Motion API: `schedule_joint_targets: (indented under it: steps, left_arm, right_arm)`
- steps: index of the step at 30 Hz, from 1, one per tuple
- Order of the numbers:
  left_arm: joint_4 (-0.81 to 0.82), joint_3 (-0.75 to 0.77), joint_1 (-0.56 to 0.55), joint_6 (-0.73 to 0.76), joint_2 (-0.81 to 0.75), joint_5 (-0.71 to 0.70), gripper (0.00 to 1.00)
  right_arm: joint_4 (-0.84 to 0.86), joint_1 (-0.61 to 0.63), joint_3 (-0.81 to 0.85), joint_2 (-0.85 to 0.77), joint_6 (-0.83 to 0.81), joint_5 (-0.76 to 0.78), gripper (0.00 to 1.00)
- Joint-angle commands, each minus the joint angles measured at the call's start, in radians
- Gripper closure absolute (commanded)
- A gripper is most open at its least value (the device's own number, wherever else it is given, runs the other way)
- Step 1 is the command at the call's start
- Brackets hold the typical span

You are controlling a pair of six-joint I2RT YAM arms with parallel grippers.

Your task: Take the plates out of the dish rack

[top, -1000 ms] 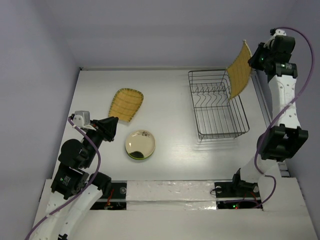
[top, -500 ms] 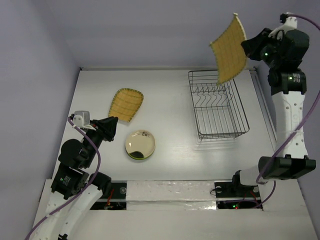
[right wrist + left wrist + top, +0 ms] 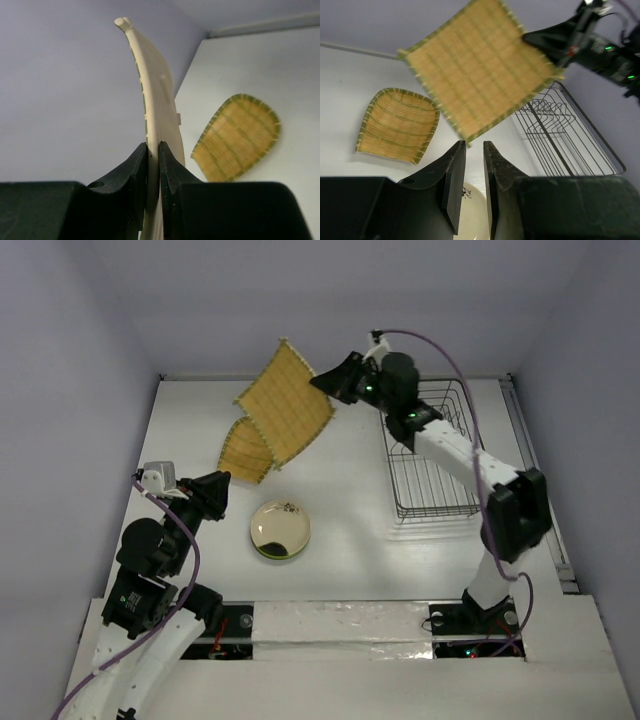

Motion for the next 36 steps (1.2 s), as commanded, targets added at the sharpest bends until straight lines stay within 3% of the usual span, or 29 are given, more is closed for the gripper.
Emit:
schedule_joint_targets:
  steps: [1,5,12,17,22,28,31,36]
  left_arm:
    - [0.036,-0.004,0.008,0.001,-0.007,-0.022,0.82]
    - [0.031,-0.006,0.008,0.001,-0.006,-0.027,0.81]
    - [0.033,-0.004,0.008,0.001,0.0,-0.021,0.81]
    - [0.033,-0.006,0.008,0.001,0.005,-0.018,0.81]
    - [0.033,-0.006,0.008,0.001,0.019,-0.005,0.8]
    - [0.034,-0.006,0.008,0.003,0.022,0.002,0.8]
    - [0.033,-0.006,0.008,0.003,0.02,0.004,0.8]
    - [0.034,-0.007,0.008,0.003,0.019,0.004,0.8]
  right_arm:
    - [0.322,0.076,0.144,0.117,0.201,0.021,1.0]
    - [0.411,0.122,0.221,0.275,0.327,0.038,1.0]
    - [0.343,0.141,0.296,0.418,0.399,0.123,1.0]
    - [0.364,0.141,0.347,0.545,0.471,0.094,1.0]
    - [0.315,0.141,0.391,0.597,0.485,0.113,1.0]
    - [0.286,0.141,0.322,0.589,0.448,0.136,1.0]
    - [0.254,0.141,0.305,0.603,0.439,0.124,0.93]
    - [0.202,0.141,0.275,0.609,0.423,0.098,0.71]
